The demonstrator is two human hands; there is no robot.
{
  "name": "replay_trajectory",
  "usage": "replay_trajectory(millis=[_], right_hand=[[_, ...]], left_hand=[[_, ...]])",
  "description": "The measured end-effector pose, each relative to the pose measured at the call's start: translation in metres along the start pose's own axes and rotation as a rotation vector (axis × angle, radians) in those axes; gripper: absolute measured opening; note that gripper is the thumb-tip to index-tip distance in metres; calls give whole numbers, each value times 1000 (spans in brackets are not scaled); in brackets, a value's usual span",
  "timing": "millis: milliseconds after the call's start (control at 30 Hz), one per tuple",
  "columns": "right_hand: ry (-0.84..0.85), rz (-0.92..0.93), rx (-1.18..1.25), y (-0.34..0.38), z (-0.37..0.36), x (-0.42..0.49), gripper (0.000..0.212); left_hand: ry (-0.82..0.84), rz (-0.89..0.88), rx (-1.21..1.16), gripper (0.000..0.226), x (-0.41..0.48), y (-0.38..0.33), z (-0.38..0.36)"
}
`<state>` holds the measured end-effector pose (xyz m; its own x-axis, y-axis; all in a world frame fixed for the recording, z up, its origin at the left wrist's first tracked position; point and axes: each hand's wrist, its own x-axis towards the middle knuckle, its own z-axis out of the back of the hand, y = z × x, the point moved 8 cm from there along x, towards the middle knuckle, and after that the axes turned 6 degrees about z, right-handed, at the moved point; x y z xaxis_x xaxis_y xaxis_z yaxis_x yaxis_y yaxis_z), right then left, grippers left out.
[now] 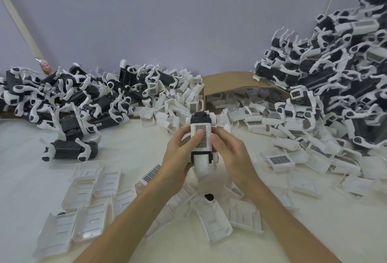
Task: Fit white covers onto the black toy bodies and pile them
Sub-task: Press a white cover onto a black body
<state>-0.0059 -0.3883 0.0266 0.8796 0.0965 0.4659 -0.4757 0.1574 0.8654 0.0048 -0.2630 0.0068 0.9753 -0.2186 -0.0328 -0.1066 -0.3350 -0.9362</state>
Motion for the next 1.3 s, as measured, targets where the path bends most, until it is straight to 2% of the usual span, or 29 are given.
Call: replay_trajectory(millis=[133,200,300,400,567,667,800,900,1000,1100,1167,1300], right_hand=[[-241,15,-14,0,30,2,25],[-299,37,-21,2,41,3,31],[-250,73,-30,6,42,5,45],[-152,51,-113,3,34,6,39],[-116,25,-178,5,32,7,32],[-57,-10,-109,4,36,10,38],[33,-85,27,-3,31,11,46],[11,-177,145,-12,29,11,37],[-103,-247,233,-18,37,11,23],[-141,-213,211,-18,44,11,23],[-83,-148,173,-14,42,11,27],[10,-44,44,-5,31,10,42]], left_hand=[[24,14,-42,34,1,-2,1],[34,24,-34,28,1,-2,1],[20,21,48,37,0,-3,0],[-5,6,173,52,-1,-4,0],[4,-2,248,43,-1,-7,3],[-26,6,176,41,0,-9,8],[-75,71,-13,55,4,-8,17],[-59,76,-75,56,6,-7,17],[-31,-3,-113,46,6,-16,17],[-16,-59,-61,41,6,-21,19],[-54,-80,-31,45,6,-21,22],[-124,-31,-137,45,8,-19,30]])
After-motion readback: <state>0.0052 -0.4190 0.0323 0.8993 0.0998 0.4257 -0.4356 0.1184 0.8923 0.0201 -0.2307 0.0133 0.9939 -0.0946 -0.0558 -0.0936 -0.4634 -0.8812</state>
